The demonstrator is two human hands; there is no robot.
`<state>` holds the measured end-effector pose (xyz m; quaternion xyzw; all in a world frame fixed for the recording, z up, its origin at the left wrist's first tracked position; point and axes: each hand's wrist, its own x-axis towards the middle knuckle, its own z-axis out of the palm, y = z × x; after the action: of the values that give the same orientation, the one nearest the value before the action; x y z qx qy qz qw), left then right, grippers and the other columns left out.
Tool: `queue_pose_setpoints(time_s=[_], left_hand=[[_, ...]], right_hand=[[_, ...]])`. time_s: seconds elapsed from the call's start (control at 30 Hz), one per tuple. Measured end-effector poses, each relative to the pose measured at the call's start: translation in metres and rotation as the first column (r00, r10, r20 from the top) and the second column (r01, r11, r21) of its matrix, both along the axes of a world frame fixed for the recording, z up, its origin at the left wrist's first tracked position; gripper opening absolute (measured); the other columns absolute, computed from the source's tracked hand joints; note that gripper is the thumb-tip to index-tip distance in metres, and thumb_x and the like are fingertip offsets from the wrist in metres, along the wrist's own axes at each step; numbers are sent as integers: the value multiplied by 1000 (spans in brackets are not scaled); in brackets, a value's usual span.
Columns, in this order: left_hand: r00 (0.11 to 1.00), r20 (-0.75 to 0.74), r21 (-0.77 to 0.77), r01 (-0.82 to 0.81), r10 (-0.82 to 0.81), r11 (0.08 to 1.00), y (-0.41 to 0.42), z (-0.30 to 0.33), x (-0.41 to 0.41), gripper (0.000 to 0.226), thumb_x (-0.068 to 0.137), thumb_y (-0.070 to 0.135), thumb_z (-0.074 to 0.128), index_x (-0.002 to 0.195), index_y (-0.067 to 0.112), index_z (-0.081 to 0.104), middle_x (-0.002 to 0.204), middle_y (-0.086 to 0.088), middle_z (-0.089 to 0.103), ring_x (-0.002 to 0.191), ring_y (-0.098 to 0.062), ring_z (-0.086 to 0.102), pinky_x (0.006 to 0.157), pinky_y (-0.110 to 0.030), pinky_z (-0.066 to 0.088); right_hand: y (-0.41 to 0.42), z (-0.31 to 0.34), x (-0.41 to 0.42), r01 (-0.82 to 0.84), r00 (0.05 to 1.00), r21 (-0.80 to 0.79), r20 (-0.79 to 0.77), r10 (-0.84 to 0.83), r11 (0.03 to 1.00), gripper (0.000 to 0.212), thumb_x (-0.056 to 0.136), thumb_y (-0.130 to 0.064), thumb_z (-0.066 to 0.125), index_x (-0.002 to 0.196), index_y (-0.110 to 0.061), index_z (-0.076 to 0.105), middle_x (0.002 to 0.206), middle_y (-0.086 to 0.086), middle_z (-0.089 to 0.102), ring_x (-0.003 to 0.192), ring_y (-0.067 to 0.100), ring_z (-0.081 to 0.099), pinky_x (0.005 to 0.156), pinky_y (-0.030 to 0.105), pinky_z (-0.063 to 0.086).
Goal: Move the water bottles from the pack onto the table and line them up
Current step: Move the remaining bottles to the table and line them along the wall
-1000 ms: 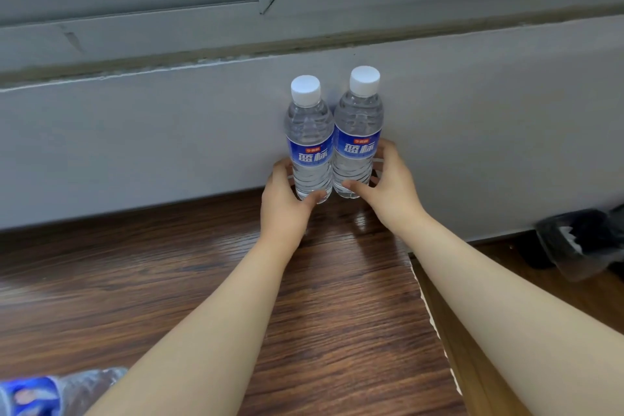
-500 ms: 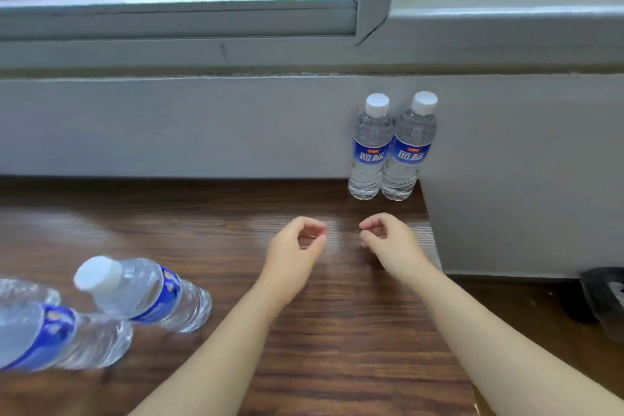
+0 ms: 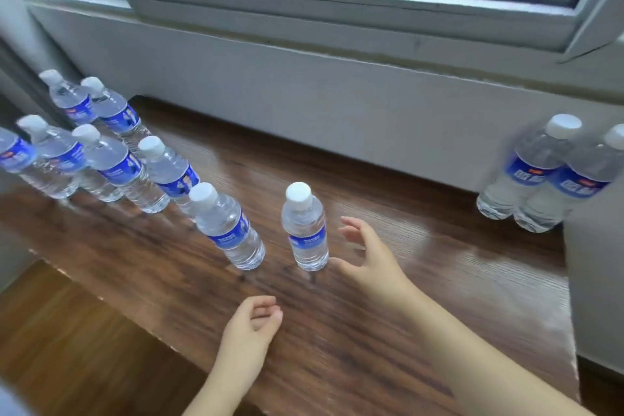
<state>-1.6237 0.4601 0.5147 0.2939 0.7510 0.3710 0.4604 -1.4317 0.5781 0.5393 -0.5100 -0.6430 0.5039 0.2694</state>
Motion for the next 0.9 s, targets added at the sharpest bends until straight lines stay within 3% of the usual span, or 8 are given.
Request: queue_pose_setpoints(time_s=[0.1, 0.17, 0.23, 0.37, 0.43, 0.6, 0.73, 0.9], left_hand=[[982, -74, 68, -171, 176, 983, 9, 8, -26, 45, 82, 8, 71, 122, 13, 51, 119, -5, 59, 97, -15, 61, 81, -26, 46], [972, -104, 122, -198, 211, 973, 23, 15, -42, 71, 78, 13, 76, 138, 15, 37, 128, 2, 47, 112, -13, 52, 93, -28, 42], [976, -104, 199, -167, 190, 966, 39, 20, -55, 83, 74, 14, 80, 141, 22, 32, 133, 11, 42, 119, -4, 47, 98, -24, 38], [995, -54, 338, -67, 90, 939, 62, 24, -68, 71, 71, 6, 81, 127, 31, 44, 117, 24, 55, 99, 24, 53, 82, -5, 39], [996, -44, 364, -61, 83, 930, 69, 22, -71, 66, 70, 6, 82, 120, 34, 48, 110, 25, 59, 95, 22, 56, 78, -3, 43], [991, -119, 344, -17, 62, 939, 73, 14, -81, 64, 63, 18, 88, 105, 50, 52, 103, 31, 65, 98, 12, 60, 84, -15, 46], [991, -134, 346, 25, 23, 938, 80, 18, -80, 65, 61, 21, 89, 113, 40, 55, 104, 27, 66, 98, 14, 60, 85, -17, 47], [992, -111, 379, 102, -65, 920, 107, 25, -59, 65, 60, 18, 89, 116, 29, 58, 105, 17, 69, 98, 4, 64, 88, -21, 49]], right_hand=[[-2, -1, -28, -15, 999, -3, -49, 14, 1000, 73, 73, -28, 81, 134, -37, 41, 130, -22, 53, 120, -10, 47, 96, 14, 38], [-4, 0, -45, 23, 993, -9, -112, -24, 1000, 68, 72, -21, 82, 127, -37, 45, 127, -18, 56, 113, -11, 53, 88, 10, 44], [-5, 0, -59, 93, 979, -22, -183, -95, 995, 64, 72, -14, 82, 121, -36, 48, 120, -13, 60, 103, -10, 58, 79, 6, 46], [-8, -5, -77, 257, 941, -28, -221, -257, 966, 62, 73, -14, 82, 123, -30, 48, 110, -15, 64, 97, -6, 62, 75, 12, 49], [-9, -8, -81, 317, 925, -29, -209, -316, 948, 64, 72, -14, 83, 123, -29, 47, 107, -18, 64, 95, -5, 62, 74, 13, 49], [-8, -14, -84, 393, 901, -5, -196, -386, 919, 61, 68, -16, 86, 113, -39, 53, 105, -23, 66, 99, 0, 64, 84, 25, 50], [0, -9, -82, 429, 880, -7, -222, -419, 903, 58, 67, -15, 87, 111, -37, 56, 104, -20, 68, 99, 1, 64, 86, 25, 51], [18, -4, -63, 492, 838, -32, -255, -483, 870, 58, 67, -11, 86, 112, -33, 57, 105, -12, 70, 98, 4, 66, 84, 26, 51]])
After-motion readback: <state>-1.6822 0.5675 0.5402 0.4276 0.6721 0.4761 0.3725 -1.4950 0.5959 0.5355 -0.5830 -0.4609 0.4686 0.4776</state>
